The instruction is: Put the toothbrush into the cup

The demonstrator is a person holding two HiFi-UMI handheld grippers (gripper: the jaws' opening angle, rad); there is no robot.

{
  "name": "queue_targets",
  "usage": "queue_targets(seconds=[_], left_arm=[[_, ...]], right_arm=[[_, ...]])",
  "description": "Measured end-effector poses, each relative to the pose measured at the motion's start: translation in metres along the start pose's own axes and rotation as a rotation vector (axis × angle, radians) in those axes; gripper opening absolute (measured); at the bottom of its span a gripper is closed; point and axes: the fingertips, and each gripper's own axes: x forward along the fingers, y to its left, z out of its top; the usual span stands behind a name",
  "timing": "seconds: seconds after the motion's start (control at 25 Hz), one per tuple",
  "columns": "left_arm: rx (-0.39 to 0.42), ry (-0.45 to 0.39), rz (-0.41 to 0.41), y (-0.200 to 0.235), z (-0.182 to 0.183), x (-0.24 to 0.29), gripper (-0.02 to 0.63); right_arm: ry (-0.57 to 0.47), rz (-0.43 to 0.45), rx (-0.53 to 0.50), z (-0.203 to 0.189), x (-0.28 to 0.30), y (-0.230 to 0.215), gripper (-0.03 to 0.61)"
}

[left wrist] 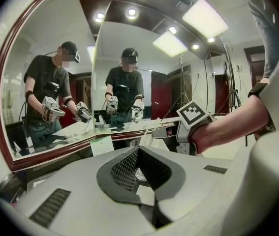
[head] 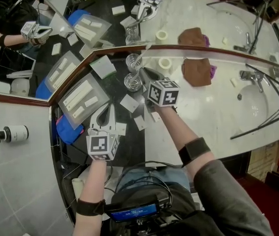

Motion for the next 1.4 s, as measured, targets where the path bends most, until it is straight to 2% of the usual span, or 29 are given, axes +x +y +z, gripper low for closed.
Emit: queue_targets(seconds=[0.4,0.6,0.84,1.4], left_arm=[[-0.024,-0.039,0.012,-0.018,0.01,-0.007,0.002],[-0.032,-0.044,0.011,-0.03,0.015,-0.013,0.002],[-0.036,-0.042,0.008,-0.042,0.013,-0.016,0.002],[-0.007,0.031,-0.047,-0.074,-0.004,-0.005,0.002]], right_arm=[[0.009,0.033,-0.098,0.047,-0.057,0.005,0.054],[0.001,0.032,-0.068,0.052,-0.095,-0.002,0.054],[-0.027,-0.004,0.098,0.038,-0.142,-0.031,0.054],[-0.084,-0.217,0.564,-0.064,-0.212,-0.133,0.052]])
